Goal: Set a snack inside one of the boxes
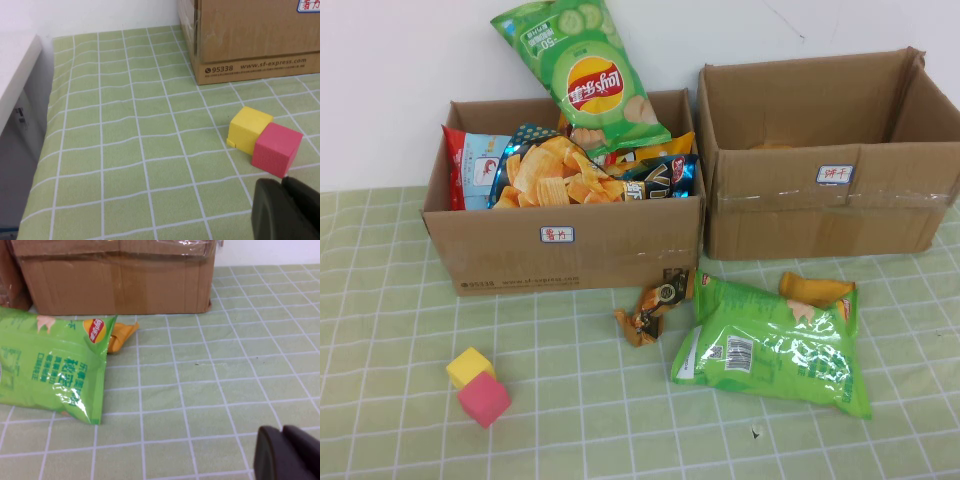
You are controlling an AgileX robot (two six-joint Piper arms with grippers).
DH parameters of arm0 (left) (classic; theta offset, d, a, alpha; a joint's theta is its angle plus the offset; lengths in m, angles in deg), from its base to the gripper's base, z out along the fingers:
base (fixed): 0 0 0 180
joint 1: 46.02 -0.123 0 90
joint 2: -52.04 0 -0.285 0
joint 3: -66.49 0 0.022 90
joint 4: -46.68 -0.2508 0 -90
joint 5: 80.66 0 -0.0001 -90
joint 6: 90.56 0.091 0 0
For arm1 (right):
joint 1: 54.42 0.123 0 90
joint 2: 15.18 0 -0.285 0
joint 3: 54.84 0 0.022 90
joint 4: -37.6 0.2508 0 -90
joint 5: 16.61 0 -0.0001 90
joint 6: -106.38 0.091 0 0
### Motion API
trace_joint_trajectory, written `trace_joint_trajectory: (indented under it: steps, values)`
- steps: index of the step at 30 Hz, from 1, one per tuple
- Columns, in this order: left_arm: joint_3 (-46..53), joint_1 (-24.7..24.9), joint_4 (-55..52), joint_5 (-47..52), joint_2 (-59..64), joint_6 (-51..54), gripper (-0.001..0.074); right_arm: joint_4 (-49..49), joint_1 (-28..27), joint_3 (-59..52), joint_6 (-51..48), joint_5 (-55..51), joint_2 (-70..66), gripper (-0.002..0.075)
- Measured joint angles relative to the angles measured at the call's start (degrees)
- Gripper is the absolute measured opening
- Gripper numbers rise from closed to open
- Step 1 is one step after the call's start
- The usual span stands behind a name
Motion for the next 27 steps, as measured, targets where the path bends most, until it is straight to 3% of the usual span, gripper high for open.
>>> trace_joint_trajectory:
  steps: [27]
  values:
    - [0.00,0.00,0.00,0.00,0.00,0.58,-0.0001,-0.08,0.00,0.00,0.00,0.00,0.00,0.0011]
